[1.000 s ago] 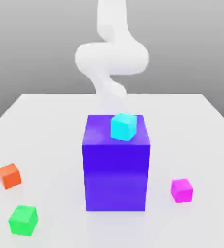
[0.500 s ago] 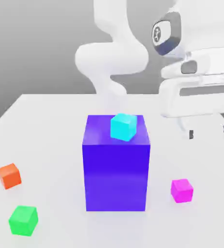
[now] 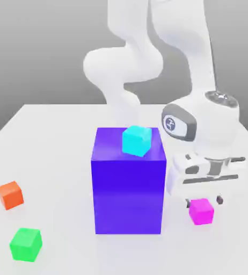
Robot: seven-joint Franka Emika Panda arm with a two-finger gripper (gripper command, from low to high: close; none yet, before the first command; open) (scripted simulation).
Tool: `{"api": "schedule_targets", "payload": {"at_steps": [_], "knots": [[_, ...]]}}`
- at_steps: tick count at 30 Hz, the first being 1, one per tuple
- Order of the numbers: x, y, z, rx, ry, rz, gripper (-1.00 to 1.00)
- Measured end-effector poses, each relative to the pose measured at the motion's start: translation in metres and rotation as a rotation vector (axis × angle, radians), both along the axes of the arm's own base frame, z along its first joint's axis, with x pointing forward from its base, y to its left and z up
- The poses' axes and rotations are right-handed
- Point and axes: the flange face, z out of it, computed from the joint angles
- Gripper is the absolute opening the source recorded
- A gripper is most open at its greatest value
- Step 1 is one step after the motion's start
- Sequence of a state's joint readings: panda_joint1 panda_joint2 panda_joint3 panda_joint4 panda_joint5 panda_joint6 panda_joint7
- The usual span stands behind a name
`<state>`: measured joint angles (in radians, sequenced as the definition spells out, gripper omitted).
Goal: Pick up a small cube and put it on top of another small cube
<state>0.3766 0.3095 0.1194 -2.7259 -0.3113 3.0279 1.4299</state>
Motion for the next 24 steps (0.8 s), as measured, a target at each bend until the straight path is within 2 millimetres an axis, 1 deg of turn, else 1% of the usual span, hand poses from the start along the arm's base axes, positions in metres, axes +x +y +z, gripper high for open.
{"api": "schedule_targets", "payload": {"at_steps": [5, 6, 7, 9, 13, 14, 16, 20, 22, 24], "knots": [[0.0, 0.0, 0.0, 0.001, -0.001, 0.0, -1.0], [0.0, 0.0, -0.003, 0.0, -0.001, 0.0, -1.0], [0.0, 0.0, 0.0, 0.0, -0.001, 0.0, -1.0], [0.001, 0.001, 0.014, 0.0, -0.002, 0.0, -1.0], [0.001, 0.0, 0.051, -0.002, -0.002, 0.0, -1.0], [0.0, 0.001, 0.055, -0.004, 0.002, 0.02, -1.0], [-0.002, 0.005, 0.053, -0.013, 0.018, 0.099, -1.0], [-0.005, 0.016, 0.039, -0.03, 0.057, 0.297, -1.0], [0.018, 0.007, 0.044, -0.029, 0.039, 0.351, -1.0], [0.05, -0.012, 0.055, -0.029, 0.006, 0.387, -1.0]]}}
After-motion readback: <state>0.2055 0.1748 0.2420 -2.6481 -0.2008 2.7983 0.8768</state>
